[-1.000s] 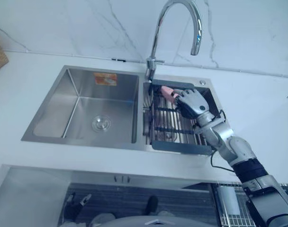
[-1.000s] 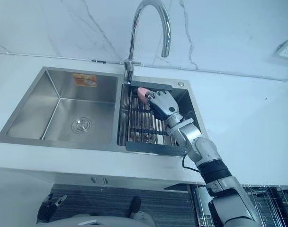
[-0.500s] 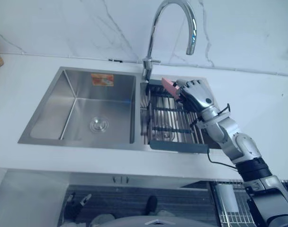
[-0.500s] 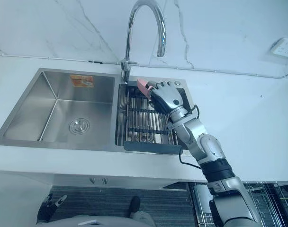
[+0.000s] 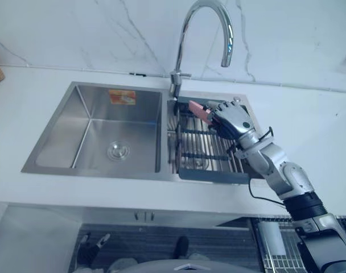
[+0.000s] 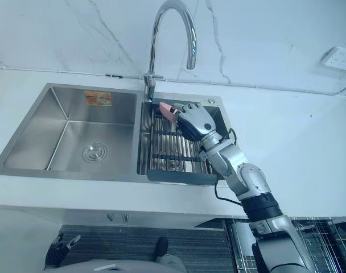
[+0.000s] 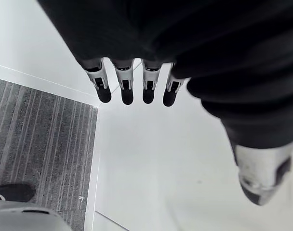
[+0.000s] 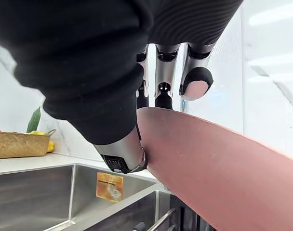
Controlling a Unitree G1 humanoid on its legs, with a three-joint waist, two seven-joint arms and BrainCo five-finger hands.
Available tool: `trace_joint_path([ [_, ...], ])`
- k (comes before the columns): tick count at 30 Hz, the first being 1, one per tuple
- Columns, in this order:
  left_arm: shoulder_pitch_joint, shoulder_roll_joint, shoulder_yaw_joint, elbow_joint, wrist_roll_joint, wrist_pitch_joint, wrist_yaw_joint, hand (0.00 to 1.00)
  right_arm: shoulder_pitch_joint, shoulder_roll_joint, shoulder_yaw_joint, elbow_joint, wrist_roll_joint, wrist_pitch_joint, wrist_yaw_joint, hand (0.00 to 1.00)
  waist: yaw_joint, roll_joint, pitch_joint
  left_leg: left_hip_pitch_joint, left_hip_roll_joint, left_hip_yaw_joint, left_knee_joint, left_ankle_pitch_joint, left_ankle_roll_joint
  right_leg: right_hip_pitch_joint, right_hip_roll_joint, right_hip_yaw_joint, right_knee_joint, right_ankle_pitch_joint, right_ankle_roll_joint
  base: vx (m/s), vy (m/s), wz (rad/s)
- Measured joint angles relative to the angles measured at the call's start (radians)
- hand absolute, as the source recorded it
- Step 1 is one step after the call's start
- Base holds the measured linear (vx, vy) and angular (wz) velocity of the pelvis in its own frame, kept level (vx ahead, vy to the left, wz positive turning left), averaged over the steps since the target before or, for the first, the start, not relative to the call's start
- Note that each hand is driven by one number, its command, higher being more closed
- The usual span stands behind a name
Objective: Walk over to the sink, pick up the cup, carry it to the dishwasher, place the cup inside the dishwasher, then close the dishwasher door
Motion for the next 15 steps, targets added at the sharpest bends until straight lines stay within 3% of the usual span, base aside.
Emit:
trace_joint_path([
  [7, 0.017, 0.001, -0.007, 0.003, 0.027, -0.001, -0.006, 0.00, 0.072, -0.003, -0.089, -0.058, -0.008, 0.032, -0.032, 1.00, -0.005, -0.002, 0.000, 0.013, 0.000, 0.069, 0.035, -0.031, 0.003, -0.028, 0.015, 0.123, 0.006, 0.023, 0.006, 0.00, 0.027, -0.37],
  [9, 0.014, 0.004, -0.011, 0.002, 0.041, -0.002, -0.006, 0.00, 0.090, -0.004, -0.117, -0.088, -0.017, 0.043, -0.057, 1.00, -0.019, -0.002, -0.001, -0.004, -0.001, 0.097, 0.067, -0.050, 0.009, -0.050, 0.016, 0.159, 0.005, 0.036, 0.010, -0.07, 0.054, -0.73],
  [10, 0.014, 0.008, -0.005, -0.001, 0.056, -0.005, -0.007, 0.00, 0.099, -0.003, -0.122, -0.092, -0.025, 0.048, -0.076, 1.00, -0.036, -0.009, -0.001, -0.009, 0.000, 0.135, 0.089, -0.052, 0.017, -0.059, 0.011, 0.157, -0.001, 0.007, 0.002, -0.10, 0.020, -0.56],
  [11, 0.014, 0.003, 0.006, 0.000, 0.057, -0.005, -0.007, 0.00, 0.101, -0.003, -0.122, -0.088, -0.043, 0.050, -0.086, 1.00, -0.036, -0.006, -0.006, -0.012, 0.018, 0.175, 0.087, -0.048, 0.026, -0.069, 0.010, 0.071, 0.005, -0.071, -0.020, -0.12, 0.031, -1.07],
  [12, 0.014, -0.020, 0.015, -0.007, 0.052, -0.005, -0.006, 0.00, 0.088, -0.001, -0.119, -0.078, -0.058, 0.042, -0.111, 1.00, -0.014, 0.052, -0.024, -0.013, 0.075, 0.236, 0.060, -0.039, 0.022, -0.083, 0.010, -0.102, 0.085, -0.153, -0.078, -0.10, 0.037, -1.41],
  [13, 0.017, -0.030, 0.030, -0.031, 0.043, -0.004, -0.005, 0.00, 0.065, -0.002, -0.115, -0.065, -0.067, 0.029, -0.128, 1.00, 0.003, 0.063, -0.023, -0.002, 0.099, 0.284, 0.049, -0.035, 0.015, -0.109, -0.027, -0.209, 0.231, -0.164, -0.112, 0.00, 0.031, -1.54],
  [15, 0.017, -0.023, 0.041, -0.050, 0.011, 0.004, -0.004, 0.00, 0.000, 0.001, -0.097, 0.015, -0.098, -0.005, -0.155, 1.00, 0.028, 0.049, -0.029, 0.020, 0.111, 0.367, 0.070, -0.034, 0.013, -0.093, -0.156, -0.362, 0.462, -0.201, -0.139, 0.06, -0.044, -1.25],
])
